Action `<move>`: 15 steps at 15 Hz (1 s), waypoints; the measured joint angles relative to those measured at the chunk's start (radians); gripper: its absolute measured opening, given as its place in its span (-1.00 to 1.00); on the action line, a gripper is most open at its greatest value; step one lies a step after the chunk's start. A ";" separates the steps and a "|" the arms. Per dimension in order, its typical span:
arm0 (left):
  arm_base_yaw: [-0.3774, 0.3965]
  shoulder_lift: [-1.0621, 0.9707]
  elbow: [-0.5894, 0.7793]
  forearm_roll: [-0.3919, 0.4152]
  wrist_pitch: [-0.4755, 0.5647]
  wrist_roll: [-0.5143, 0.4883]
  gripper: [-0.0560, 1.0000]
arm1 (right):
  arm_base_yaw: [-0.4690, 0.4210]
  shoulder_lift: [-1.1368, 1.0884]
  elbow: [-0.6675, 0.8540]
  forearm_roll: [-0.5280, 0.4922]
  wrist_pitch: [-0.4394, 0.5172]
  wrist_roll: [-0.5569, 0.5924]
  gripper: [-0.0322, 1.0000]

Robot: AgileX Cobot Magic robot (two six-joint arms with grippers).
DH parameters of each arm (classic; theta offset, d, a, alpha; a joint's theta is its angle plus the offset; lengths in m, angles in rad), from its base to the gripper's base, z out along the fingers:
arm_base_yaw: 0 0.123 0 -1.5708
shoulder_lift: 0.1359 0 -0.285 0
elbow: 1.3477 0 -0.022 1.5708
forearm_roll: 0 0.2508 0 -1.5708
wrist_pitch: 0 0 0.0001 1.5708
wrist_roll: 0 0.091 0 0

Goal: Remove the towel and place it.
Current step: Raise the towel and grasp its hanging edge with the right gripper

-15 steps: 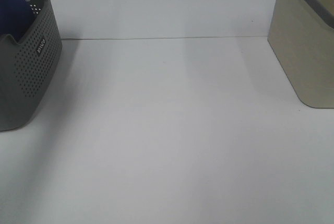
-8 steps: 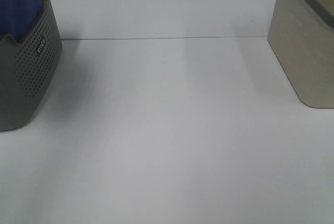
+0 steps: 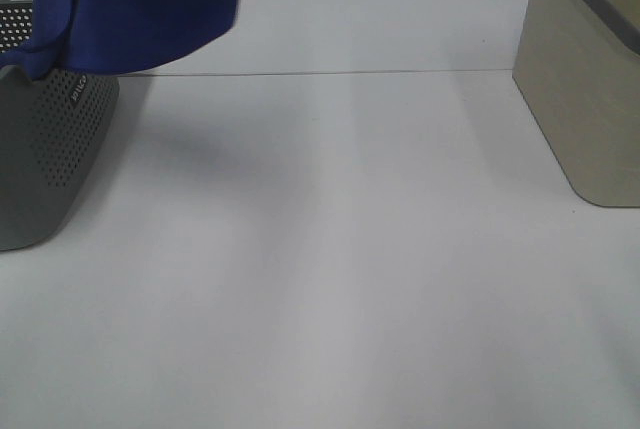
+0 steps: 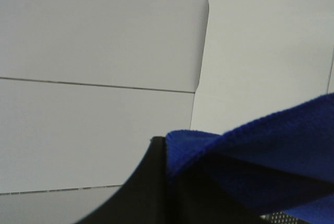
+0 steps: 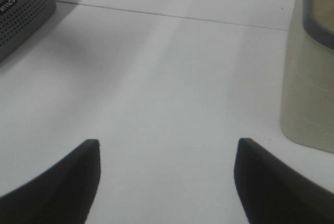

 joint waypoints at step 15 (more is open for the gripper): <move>-0.246 0.023 0.000 -0.055 -0.027 -0.004 -0.89 | 0.001 0.942 -0.103 1.156 0.391 -1.490 0.43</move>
